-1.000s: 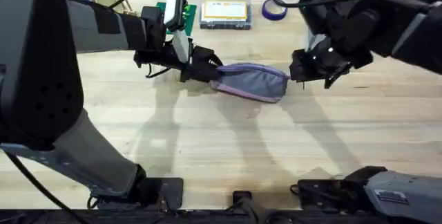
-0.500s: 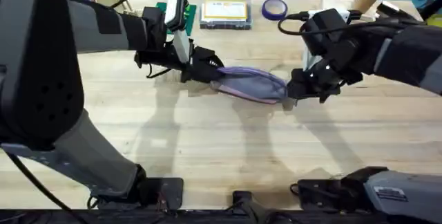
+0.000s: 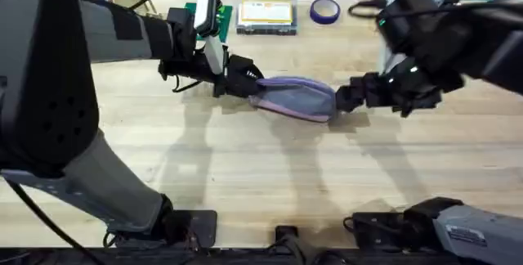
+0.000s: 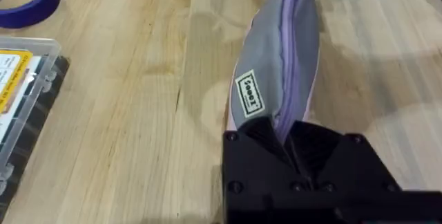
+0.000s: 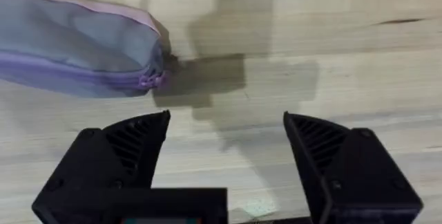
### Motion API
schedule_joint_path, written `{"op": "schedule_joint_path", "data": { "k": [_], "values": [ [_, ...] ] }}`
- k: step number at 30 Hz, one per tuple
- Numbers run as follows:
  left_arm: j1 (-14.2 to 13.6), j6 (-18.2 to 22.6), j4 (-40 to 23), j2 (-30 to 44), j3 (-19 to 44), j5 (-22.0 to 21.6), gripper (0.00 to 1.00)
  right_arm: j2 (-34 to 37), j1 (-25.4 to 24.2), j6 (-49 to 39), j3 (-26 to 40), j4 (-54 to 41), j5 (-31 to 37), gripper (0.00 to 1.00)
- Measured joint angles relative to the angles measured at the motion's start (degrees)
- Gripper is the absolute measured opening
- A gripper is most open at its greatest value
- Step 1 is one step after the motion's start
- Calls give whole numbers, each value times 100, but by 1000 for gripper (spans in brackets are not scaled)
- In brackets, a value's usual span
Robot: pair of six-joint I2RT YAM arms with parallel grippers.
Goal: Unzip the bag, pick up the pens from the table one at a time and place them inside, then zip the bag closed.
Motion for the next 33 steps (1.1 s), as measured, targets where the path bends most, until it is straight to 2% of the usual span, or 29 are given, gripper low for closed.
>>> {"op": "schedule_joint_path", "data": {
  "k": [6, 17, 18, 23, 24, 25, 33],
  "values": [
    [0, -2, 0, -2, 0, -2, 42, -656, 73, 0, 204, -222, 63, 998],
    [0, 0, 0, -1, 0, -4, 48, -1872, 682, 0, 204, -270, 82, 998],
    [0, -15, 4, 0, 0, -9, 117, -1949, 714, 0, 204, -271, 82, 998],
    [48, 2, 20, 0, 0, -28, 872, -2329, 854, 0, 204, -280, 82, 998],
    [50, -17, 13, -1, 0, -30, 959, -2388, 863, 0, 204, -280, 82, 996],
    [50, -20, 17, -2, 0, -33, 987, -2445, 864, 0, 204, -280, 82, 997],
    [48, -20, 17, -2, 0, -33, 992, -2707, 863, 0, 204, -289, 82, 998]
  ]
}}
